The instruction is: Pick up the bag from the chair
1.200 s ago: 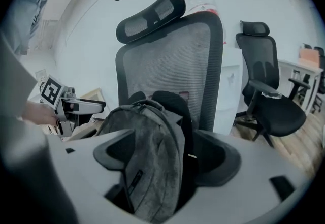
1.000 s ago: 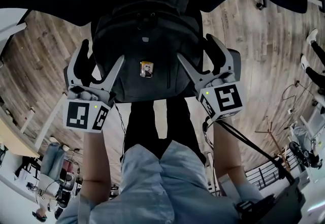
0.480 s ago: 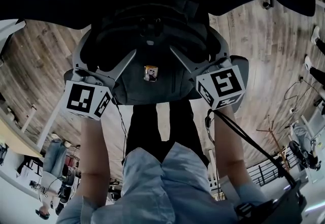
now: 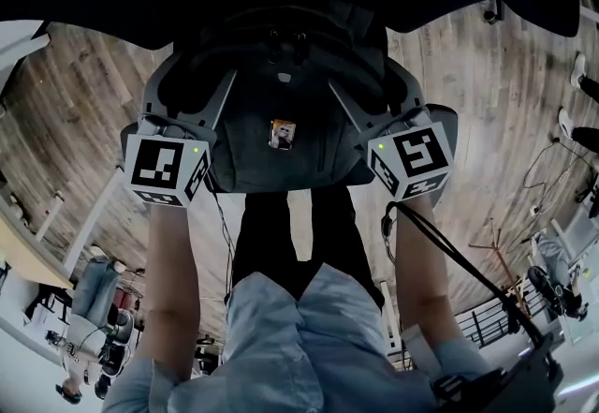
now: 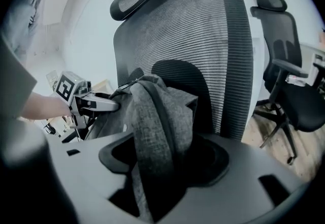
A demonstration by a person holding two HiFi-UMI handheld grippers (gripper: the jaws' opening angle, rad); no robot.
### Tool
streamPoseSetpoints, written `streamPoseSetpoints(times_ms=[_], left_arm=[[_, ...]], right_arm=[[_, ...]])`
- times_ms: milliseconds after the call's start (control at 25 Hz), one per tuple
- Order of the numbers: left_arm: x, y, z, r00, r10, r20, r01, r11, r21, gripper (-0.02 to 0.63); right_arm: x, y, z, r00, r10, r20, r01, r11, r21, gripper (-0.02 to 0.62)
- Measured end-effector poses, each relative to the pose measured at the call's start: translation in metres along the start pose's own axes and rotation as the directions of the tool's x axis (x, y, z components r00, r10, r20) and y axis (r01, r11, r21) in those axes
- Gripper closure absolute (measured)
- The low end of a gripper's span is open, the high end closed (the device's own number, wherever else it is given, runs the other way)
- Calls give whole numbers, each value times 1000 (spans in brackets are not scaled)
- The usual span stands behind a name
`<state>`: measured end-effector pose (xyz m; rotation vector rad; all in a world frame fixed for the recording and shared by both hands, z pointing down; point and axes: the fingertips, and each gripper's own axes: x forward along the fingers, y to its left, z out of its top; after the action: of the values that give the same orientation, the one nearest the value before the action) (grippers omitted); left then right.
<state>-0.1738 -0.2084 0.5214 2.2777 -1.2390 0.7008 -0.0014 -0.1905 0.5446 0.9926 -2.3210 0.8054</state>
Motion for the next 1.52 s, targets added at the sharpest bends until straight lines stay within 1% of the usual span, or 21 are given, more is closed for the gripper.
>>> streamPoseSetpoints(times_ms=[240, 360, 480, 640, 760, 920, 1080, 1160, 1280, 1400, 1520], left_arm=[[-12, -20, 4, 999, -7, 32, 7, 1000, 15, 405], [-34, -35, 11, 998, -12, 66, 10, 1000, 27, 425], [-63, -55, 8, 996, -10, 88, 7, 999, 32, 445], [-99, -80, 6, 989, 39, 140, -46, 998, 44, 466], [-122, -99, 10, 987, 63, 151, -70, 997, 41, 475], [-153, -122, 0, 980, 82, 181, -88, 996, 23, 486], [-183, -138, -10, 966, 108, 235, -109, 994, -9, 494], [-192, -139, -9, 956, 126, 265, -124, 992, -28, 495], [-204, -139, 3, 936, 153, 316, -146, 988, -45, 497], [-218, -142, 27, 915, 176, 363, -167, 984, -57, 497], [-230, -145, 57, 901, 197, 386, -185, 980, -70, 497]], right_arm=[[-20, 3, -7, 999, -4, 33, 4, 1000, -19, 390], [-38, 12, -7, 998, 12, 65, -10, 999, -30, 405], [-61, 30, -16, 996, 24, 82, -21, 999, -40, 414], [-85, 49, -23, 994, 58, 91, -51, 996, -73, 430], [-106, 58, -23, 993, 84, 85, -77, 994, -80, 436], [-132, 81, -34, 988, 117, 97, -107, 989, -105, 462], [-155, 106, -37, 979, 160, 126, -139, 978, -157, 494], [-161, 115, -28, 971, 184, 150, -152, 967, -203, 506], [-170, 125, -1, 953, 227, 201, -164, 943, -289, 514], [-184, 126, 23, 959, 227, 170, -164, 932, -324, 514], [-198, 123, 55, 960, 231, 159, -162, 919, -358, 514]])
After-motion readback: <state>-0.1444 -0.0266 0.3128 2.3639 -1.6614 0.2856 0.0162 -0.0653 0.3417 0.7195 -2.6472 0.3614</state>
